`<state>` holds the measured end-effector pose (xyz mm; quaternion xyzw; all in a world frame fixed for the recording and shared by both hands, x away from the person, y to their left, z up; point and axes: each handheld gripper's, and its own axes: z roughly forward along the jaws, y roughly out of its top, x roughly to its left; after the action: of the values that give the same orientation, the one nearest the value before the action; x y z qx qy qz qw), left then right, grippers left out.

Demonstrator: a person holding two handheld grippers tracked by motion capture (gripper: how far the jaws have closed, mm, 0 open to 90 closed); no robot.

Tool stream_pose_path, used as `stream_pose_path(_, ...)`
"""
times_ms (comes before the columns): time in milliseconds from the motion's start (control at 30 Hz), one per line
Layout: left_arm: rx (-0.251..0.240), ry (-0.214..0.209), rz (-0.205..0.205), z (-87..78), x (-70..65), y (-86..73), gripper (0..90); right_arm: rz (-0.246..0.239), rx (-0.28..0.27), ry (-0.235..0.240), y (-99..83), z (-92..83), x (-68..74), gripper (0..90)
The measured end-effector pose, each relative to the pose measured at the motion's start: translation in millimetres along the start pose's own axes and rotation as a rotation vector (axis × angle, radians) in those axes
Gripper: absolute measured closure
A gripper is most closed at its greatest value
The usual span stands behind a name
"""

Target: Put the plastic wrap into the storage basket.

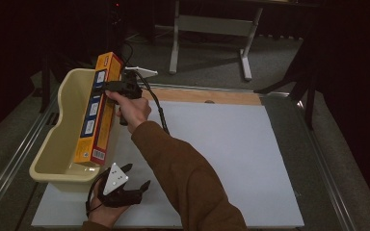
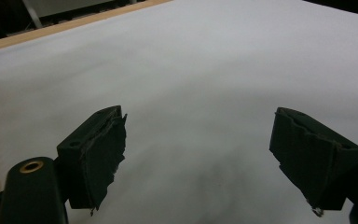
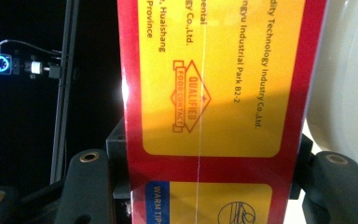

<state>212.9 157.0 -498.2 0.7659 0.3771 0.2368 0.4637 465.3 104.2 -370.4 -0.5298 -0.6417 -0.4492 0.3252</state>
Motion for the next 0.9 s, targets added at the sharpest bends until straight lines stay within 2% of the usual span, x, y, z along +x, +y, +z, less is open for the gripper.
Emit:
stream_pose_path(100,-0.005,0.000,0.001,-0.9,0.2,0.1,18.0,-0.006,-0.008,-0.011,-0.9,3.5,-0.5,40.3)
stream_pose_path(267,-0.017,-0.006,0.000,-3.4,1.2,0.2,18.0,0.024,-0.009,-0.023,-1.5,12.2,-5.3,40.1)
stream_pose_path(467,-0.020,-0.001,-0.001,-4.2,1.4,0.1,18.0,0.027,-0.014,-0.031,-3.0,20.2,-5.8,39.9)
stream_pose_path(600,-0.020,0.000,-0.004,-4.5,1.6,-0.1,18.0,0.023,-0.023,-0.055,-3.6,23.2,-2.6,39.8)
stream_pose_path(733,-0.021,0.001,-0.005,-5.8,2.2,-0.2,18.0,-0.005,-0.031,-0.106,-6.1,28.0,-1.0,39.8)
stream_pose_path(900,-0.027,0.002,-0.010,-6.3,2.2,-0.4,18.0,-0.016,-0.018,-0.139,-9.6,32.6,0.7,39.4)
